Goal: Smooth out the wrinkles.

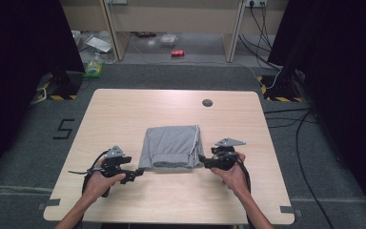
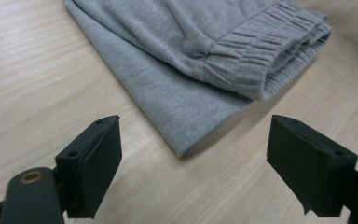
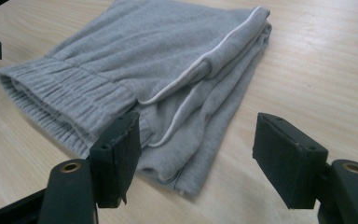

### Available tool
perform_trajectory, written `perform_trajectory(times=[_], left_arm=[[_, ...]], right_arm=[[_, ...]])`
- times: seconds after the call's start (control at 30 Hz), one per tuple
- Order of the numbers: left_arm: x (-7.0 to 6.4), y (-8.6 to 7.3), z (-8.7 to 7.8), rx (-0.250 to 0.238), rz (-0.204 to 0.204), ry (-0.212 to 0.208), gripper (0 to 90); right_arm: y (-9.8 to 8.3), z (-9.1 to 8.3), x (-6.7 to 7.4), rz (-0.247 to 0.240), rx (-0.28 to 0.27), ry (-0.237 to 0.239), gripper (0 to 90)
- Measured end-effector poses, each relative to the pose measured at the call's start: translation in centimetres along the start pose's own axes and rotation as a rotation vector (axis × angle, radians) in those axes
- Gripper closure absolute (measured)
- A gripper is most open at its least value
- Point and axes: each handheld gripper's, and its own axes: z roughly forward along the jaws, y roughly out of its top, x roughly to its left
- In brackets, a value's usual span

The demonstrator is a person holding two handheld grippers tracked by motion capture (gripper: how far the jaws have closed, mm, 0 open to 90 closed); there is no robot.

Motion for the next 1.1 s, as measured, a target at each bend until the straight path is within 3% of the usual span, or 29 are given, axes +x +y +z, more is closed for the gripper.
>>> perform_trajectory(times=[0.47, 1.1], left_arm=[[-1.4, -1.8, -0.9, 0.000, 0.023, -0.024, 17.3], [-3.2, -4.4, -1.5, 0.046, 0.084, -0.009, 17.3]], right_arm=[[-1.7, -0.8, 0.8, -0.010, 0.025, -0.003, 27.6], [-5.0, -1.9, 2.3, -0.072, 0.103, -0.033, 18.9]])
